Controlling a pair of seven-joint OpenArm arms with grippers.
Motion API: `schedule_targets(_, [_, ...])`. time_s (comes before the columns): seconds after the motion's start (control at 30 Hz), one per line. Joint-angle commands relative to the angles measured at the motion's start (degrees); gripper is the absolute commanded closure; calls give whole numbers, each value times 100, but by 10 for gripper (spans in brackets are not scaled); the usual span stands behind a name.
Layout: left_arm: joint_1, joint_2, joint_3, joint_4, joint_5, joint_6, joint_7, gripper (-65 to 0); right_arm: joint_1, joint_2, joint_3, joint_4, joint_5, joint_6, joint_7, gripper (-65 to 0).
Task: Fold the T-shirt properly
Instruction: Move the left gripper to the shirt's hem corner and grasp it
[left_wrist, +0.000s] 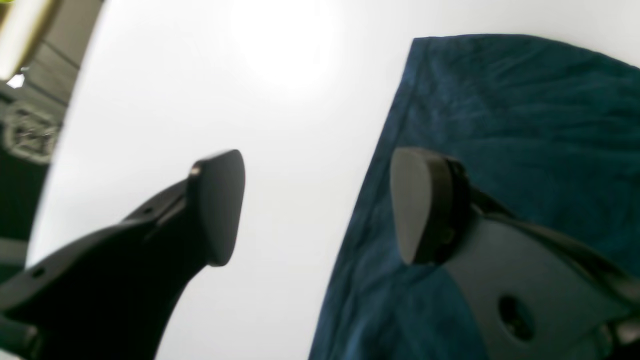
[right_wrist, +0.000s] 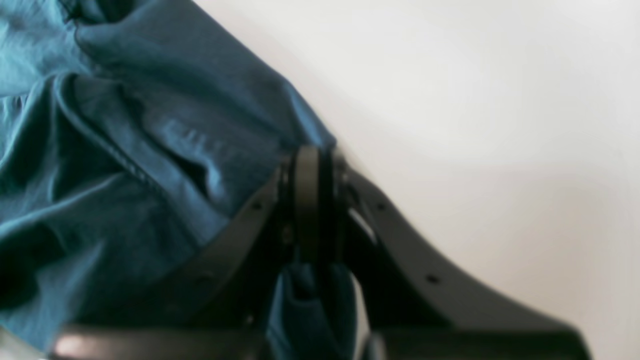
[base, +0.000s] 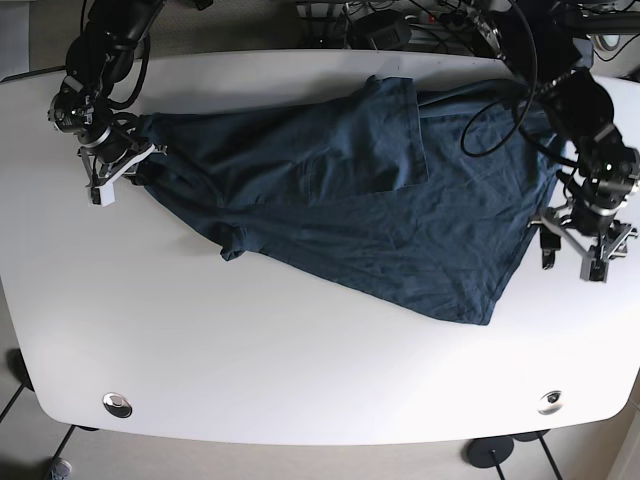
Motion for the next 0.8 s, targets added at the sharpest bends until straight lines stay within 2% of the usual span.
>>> schedule_targets(0.03, [-758,-106,100,-1010,127,24,-361,-450,55,59,9,96,-12,47,-6,-17])
schedule_targets(0.17, [-1716,-432,557,-2997,144,24,-871,-451,64,59,0,105,-12,47,2,-17])
schedule_targets(0.3, [-2375,-713,1015,-4896,127,24,-1759,-447,160,59,0,105,-3,47,2,-19])
schedule_targets(0.43, [-2692,-827,1067,-5986,127,24,-2137,-446,187,59,17,105,-3,47,2,-19])
schedule_targets(0.5, [-2683,-792,1067,-6091,100,15,-2120,-447,187,50,17,201,-3,47,2,-19])
schedule_targets(0.57, [-2648,-704,1067,-6118,109,-2,-2084,-447,187,-73,26,263,-3,47,2,-19])
schedule_targets(0.73, [-2533,-291,1129,-6206,109,-29,-1548,-443,187,-135,17,342,-3,47,2,-19])
schedule_targets(0.8, [-2533,-168,1454,-6206,100,-29,-1434,-349,187,-135,17,342,-3,47,2,-19])
